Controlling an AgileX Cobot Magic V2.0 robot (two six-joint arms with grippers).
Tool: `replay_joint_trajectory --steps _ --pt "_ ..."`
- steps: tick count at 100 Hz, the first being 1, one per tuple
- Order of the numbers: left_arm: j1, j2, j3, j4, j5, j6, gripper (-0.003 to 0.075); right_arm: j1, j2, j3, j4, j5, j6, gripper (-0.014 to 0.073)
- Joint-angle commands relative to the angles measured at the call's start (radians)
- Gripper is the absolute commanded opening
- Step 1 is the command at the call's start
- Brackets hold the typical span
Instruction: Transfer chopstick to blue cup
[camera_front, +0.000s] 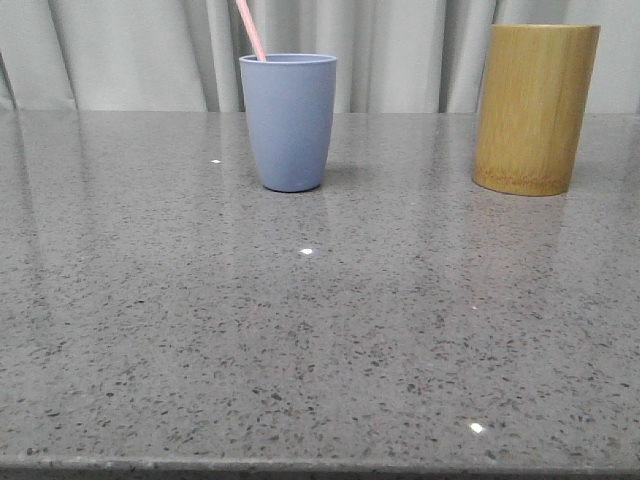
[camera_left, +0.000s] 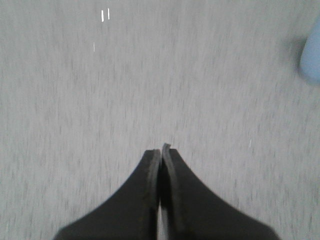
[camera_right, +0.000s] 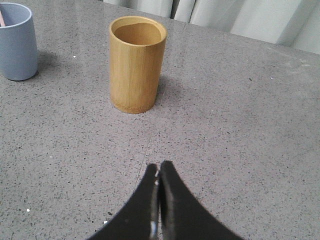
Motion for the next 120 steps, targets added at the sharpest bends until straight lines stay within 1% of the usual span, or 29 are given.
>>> replay_joint_trajectory --steps 1,11,28,47,64,83,102,110,120 --pt "-0.025 -0.069 0.049 0.006 -0.239 -0.005 -0.0019 -0.007 0.008 -0.024 0.005 -0.068 -0.004 -0.0067" --pt "-0.036 -0.164 0.16 0.032 -0.358 -0.005 -0.0019 -0.007 0.008 -0.024 0.005 -0.068 -0.004 -0.0067" --pt "-0.025 -0.354 0.36 0.068 -0.469 -0.005 -0.0019 -0.007 0.008 -0.024 0.005 -0.068 -0.004 -0.0067" --pt "0.03 -0.58 0.544 0.072 -0.477 -0.005 -0.0019 -0.007 0.008 -0.024 0.005 -0.068 -0.004 -0.0067" --pt "0.103 -0.726 0.637 0.074 -0.477 -0.005 -0.0019 -0.007 0.008 -0.024 0.005 -0.068 -0.004 -0.0067" --pt "0.128 -0.722 0.672 0.083 -0.478 -0.005 -0.0019 -0.007 0.008 -0.024 0.005 -0.068 -0.004 -0.0067" --pt "0.128 -0.722 0.74 0.09 -0.588 -0.005 -0.0019 -0.007 0.008 -0.024 0.005 -0.068 -0.004 -0.0067" --pt "0.128 -0.722 0.765 0.09 -0.607 -0.012 -0.0019 -0.007 0.008 -0.024 0.005 -0.068 -0.004 -0.0067" --pt "0.128 -0.722 0.765 0.097 -0.594 -0.012 -0.0019 -0.007 0.008 -0.024 0.005 -0.068 -0.004 -0.0067"
